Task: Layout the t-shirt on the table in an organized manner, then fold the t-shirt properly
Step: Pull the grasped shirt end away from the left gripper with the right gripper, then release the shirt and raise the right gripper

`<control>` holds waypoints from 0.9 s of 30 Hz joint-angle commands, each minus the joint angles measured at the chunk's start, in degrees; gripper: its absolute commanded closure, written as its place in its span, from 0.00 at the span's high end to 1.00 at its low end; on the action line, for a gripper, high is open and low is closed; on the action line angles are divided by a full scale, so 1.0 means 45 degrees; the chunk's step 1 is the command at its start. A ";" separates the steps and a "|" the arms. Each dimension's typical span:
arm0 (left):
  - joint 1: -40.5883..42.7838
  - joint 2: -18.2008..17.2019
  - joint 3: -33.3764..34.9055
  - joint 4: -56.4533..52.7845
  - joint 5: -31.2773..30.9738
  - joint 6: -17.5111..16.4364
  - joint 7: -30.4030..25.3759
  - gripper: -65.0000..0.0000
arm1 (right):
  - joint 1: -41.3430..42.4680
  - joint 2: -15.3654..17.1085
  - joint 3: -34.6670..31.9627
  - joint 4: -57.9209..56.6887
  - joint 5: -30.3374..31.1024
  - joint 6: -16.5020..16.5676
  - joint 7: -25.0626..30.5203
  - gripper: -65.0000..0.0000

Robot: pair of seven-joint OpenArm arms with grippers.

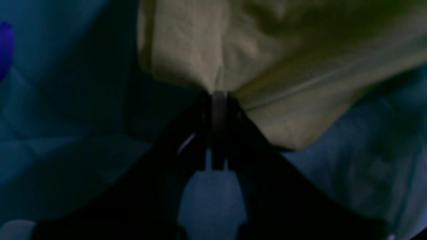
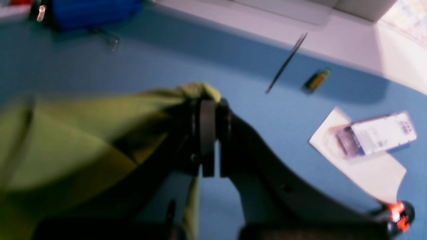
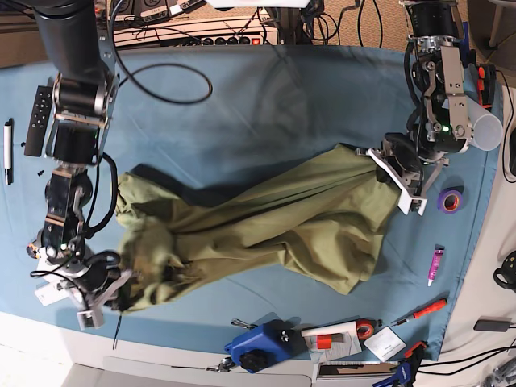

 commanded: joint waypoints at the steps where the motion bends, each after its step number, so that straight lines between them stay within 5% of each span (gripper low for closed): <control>1: -0.0049 -0.0102 -0.0044 0.0243 0.0058 0.0000 -0.0112 0.00 | 0.0806 0.0146 0.0146 -0.0345 -0.0204 -0.0223 0.0967 0.00; 4: 0.0092 -0.0102 -0.0044 0.0243 0.0010 -0.0029 -0.0112 0.00 | 0.1617 0.0146 0.0170 -0.2006 -0.0942 -0.0277 0.2195 0.00; 10: 0.0107 -0.0107 -0.0044 0.0243 0.0019 -0.0097 -0.0112 0.00 | 0.2089 0.0146 0.0170 -0.2414 -0.0937 -0.0126 0.2458 0.01; 13: 0.0097 -0.0107 -0.0044 0.0243 0.0015 -0.0097 -0.0126 0.00 | 0.2278 0.0257 0.0170 -0.2414 -0.0903 0.0423 0.2433 0.29; 15: 0.0102 -0.0107 -0.0044 0.0243 0.0015 -0.0102 -0.0126 0.00 | 0.2477 0.0296 0.0185 -0.2414 -0.0908 0.0398 0.2390 0.35; 21: 0.0097 -0.0102 -0.0039 0.0243 0.0010 -0.0097 -0.0238 0.00 | 0.2812 0.0937 0.0185 -0.0529 0.1132 0.0384 -0.0743 0.35; 27: 0.0102 -0.0107 -0.0039 0.0243 0.0010 -0.0102 -0.0325 0.00 | 0.2827 0.1972 0.1030 0.2715 0.1753 0.0238 -0.2142 0.35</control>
